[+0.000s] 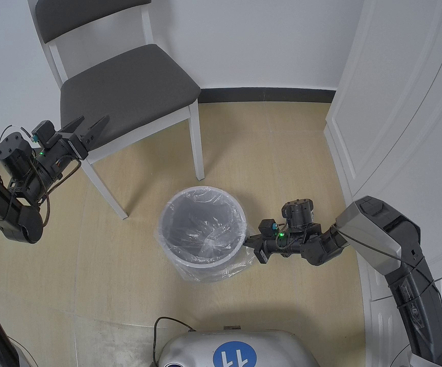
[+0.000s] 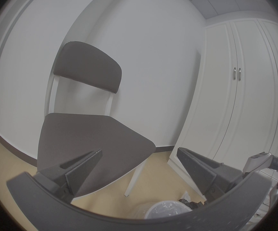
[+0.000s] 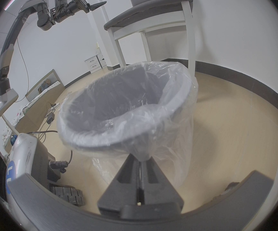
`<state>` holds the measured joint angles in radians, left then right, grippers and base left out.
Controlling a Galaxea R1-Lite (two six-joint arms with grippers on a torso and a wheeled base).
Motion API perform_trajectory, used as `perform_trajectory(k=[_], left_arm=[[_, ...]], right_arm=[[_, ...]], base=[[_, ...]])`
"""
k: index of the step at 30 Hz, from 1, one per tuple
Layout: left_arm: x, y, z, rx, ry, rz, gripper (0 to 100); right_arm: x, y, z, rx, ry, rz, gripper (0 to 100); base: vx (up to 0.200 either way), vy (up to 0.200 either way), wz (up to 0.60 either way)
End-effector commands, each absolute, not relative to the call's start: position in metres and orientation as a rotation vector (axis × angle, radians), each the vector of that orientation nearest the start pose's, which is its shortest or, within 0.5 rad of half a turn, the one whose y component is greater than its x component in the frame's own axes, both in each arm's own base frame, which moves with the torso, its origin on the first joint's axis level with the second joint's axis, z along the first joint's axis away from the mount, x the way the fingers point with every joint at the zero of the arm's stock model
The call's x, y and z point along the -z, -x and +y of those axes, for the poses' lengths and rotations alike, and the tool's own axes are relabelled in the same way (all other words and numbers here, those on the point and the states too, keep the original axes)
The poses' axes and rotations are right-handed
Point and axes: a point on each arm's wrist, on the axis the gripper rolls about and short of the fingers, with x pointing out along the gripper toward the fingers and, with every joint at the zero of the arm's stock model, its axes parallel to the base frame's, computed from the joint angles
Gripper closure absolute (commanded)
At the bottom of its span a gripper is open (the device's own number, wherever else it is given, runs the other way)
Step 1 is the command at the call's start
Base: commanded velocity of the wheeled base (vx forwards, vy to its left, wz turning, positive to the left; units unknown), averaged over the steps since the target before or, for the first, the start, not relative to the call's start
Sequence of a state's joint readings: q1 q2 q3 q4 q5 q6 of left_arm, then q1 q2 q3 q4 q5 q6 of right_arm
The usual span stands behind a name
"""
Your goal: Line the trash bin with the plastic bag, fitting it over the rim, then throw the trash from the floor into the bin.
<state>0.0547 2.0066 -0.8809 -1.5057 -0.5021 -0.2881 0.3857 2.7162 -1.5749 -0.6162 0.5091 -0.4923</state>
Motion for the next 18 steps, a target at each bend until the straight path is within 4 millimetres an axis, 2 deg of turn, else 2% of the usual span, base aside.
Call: perform_trajectory(k=[1, 18], left_arm=[[-0.1813, -0.3651, 0.0093, 0.489, 0.175, -0.298, 0], [-0.1811, -0.3649, 0.0093, 0.489, 0.173, -0.298, 0]], right_arm=[[0.0605, -0.4683, 0.2084, -0.994, 0.416, 0.292, 100], [0.0691, -0.4762, 0.2126, -0.992, 0.418, 0.276, 100]], base=[[0.0, 0.0, 0.0], [0.0, 0.0, 0.0]])
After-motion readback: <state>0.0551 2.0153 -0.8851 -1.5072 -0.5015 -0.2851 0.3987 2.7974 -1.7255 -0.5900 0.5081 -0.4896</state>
